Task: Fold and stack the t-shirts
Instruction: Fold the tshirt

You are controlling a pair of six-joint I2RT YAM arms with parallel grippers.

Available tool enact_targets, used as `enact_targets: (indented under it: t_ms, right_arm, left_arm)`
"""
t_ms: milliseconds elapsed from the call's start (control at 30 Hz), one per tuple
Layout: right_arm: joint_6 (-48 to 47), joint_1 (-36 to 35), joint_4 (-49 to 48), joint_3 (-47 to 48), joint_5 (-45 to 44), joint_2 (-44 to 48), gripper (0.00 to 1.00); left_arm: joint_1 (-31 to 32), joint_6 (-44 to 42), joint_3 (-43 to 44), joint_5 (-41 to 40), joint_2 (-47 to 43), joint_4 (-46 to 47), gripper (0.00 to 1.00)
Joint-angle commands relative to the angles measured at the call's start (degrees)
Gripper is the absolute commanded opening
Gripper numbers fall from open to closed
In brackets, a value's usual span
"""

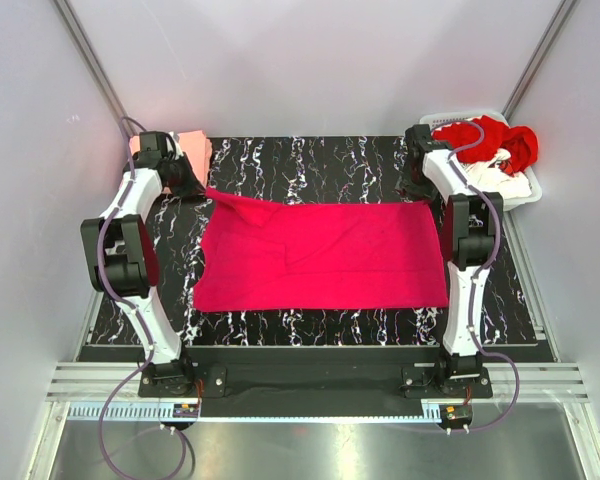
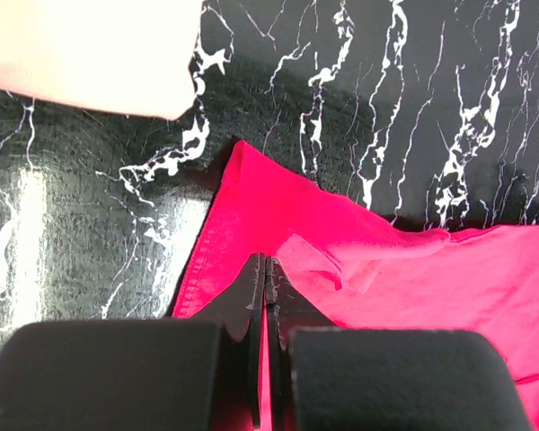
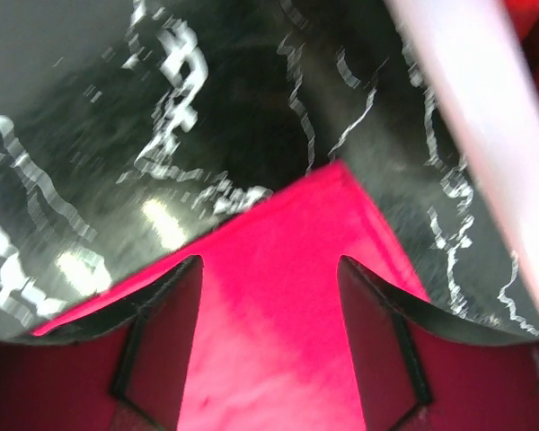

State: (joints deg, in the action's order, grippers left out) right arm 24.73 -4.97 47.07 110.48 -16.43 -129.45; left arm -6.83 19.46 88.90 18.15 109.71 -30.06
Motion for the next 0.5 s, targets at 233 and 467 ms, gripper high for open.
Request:
enact_targets:
  t_ms: [233,467]
  right_arm:
    - [-0.91,0.58,4.08,8.52,-9.33,-7.04,0.62]
    - [-1.00,1.10,4.35,11.34,-9.50,-10.91,0.57]
  left_arm:
    - [-0.99,-0.74,0.83,-3.38,-1.87,0.09,0.00]
    - [-1.52,-0.57,0.74,-3.03,-1.69,-0.17,0.00]
